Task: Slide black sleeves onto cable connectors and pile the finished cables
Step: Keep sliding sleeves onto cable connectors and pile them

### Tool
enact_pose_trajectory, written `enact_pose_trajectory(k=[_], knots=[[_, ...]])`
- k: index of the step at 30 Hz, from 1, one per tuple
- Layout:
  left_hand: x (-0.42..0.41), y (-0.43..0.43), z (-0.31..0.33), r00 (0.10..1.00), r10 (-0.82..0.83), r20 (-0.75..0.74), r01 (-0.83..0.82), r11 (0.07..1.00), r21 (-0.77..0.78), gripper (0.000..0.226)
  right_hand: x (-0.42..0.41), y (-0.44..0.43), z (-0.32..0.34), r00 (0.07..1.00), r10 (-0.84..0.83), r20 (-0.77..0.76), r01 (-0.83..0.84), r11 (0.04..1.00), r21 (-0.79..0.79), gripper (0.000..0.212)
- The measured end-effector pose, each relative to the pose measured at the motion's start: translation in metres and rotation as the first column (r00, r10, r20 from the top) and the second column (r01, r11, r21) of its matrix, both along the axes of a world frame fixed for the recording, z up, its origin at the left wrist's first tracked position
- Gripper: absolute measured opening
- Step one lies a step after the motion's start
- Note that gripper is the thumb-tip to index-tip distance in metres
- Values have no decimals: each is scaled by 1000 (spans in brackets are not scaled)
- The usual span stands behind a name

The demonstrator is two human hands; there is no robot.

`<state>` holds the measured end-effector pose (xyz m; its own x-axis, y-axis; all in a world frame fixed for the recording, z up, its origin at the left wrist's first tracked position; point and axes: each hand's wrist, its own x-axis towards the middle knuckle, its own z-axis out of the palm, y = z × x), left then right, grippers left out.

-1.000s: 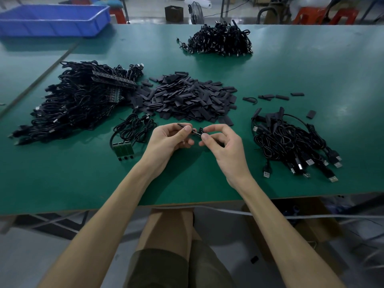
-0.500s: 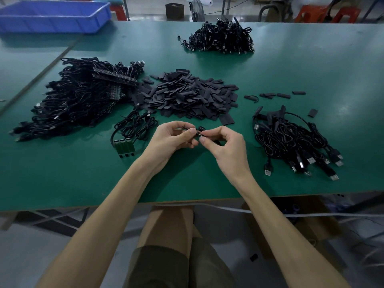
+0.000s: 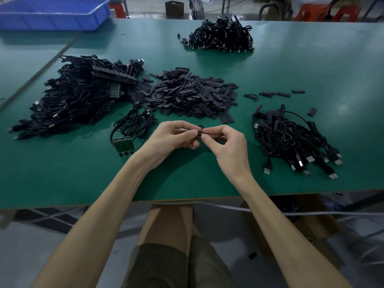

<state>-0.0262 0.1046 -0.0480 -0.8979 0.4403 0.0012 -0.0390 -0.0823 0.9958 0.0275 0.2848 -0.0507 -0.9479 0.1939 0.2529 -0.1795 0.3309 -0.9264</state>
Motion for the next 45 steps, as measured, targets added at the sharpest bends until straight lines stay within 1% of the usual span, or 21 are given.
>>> enact_pose_trajectory(k=[7, 14, 18, 23, 30, 34, 40, 45], knots=[[-4, -1, -3, 999, -38, 3, 38, 999, -9, 21, 0, 0, 1, 1000, 20, 22, -21, 999, 30, 10], [-4, -4, -2, 997, -69, -32, 67, 997, -36, 20, 1, -2, 4, 999, 40, 28, -41, 999, 32, 11], [-1, -4, -3, 998, -49, -46, 48, 999, -12, 23, 0, -2, 5, 998, 57, 10, -57, 998, 21, 11], [3, -3, -4, 999, 33, -29, -32, 998, 52, 19, 0, -1, 2, 999, 39, -1, -39, 999, -30, 14], [3, -5, -6, 998, 64, -1, -64, 994, 90, 24, -1, 1, -2, 998, 62, -5, -62, 997, -50, 5], [4, -4, -8, 998, 62, -24, -59, 995, 85, 21, -1, 2, -3, 997, 81, 11, -80, 994, -68, 6], [6, -2, -8, 996, 42, -80, -38, 998, 55, 21, 0, 2, -3, 994, 106, 15, -104, 989, -104, 6], [7, 0, -6, 994, 47, -96, -43, 998, 47, 22, 1, 1, -2, 991, 136, 12, -133, 982, -137, 6]])
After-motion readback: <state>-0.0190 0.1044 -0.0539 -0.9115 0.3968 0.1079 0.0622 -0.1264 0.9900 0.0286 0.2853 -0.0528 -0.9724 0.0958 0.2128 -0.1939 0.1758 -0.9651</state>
